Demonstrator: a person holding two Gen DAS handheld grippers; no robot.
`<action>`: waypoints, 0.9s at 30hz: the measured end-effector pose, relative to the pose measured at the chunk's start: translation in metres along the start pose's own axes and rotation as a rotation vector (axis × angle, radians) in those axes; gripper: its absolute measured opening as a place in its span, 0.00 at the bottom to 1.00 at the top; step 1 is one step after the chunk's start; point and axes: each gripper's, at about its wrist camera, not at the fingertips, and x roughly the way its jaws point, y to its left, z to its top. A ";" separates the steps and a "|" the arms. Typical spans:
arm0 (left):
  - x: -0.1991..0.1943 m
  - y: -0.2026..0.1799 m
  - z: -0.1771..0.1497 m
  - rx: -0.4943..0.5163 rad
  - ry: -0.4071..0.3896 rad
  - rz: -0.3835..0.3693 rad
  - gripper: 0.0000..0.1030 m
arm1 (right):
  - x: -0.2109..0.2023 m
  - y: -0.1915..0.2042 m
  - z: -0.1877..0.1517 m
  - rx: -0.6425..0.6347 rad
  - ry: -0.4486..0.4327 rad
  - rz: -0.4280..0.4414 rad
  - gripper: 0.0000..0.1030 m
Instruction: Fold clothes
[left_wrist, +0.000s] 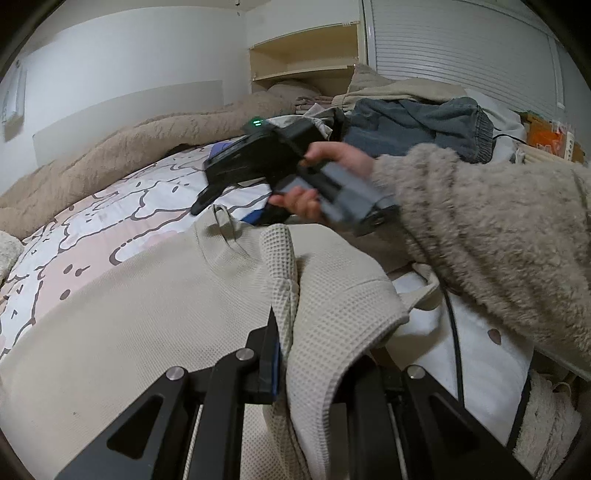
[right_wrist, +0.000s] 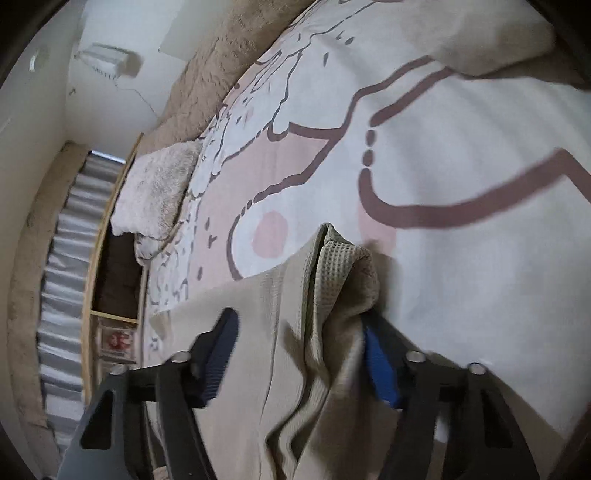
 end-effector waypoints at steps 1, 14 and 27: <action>0.001 0.000 0.000 -0.002 0.003 0.000 0.12 | 0.002 0.002 0.000 -0.008 -0.002 -0.005 0.40; -0.049 0.036 0.010 -0.220 -0.074 -0.009 0.12 | -0.039 0.065 -0.014 0.088 -0.163 -0.037 0.11; -0.207 0.127 -0.047 -0.527 -0.196 0.260 0.12 | 0.038 0.291 -0.032 -0.162 -0.122 0.094 0.11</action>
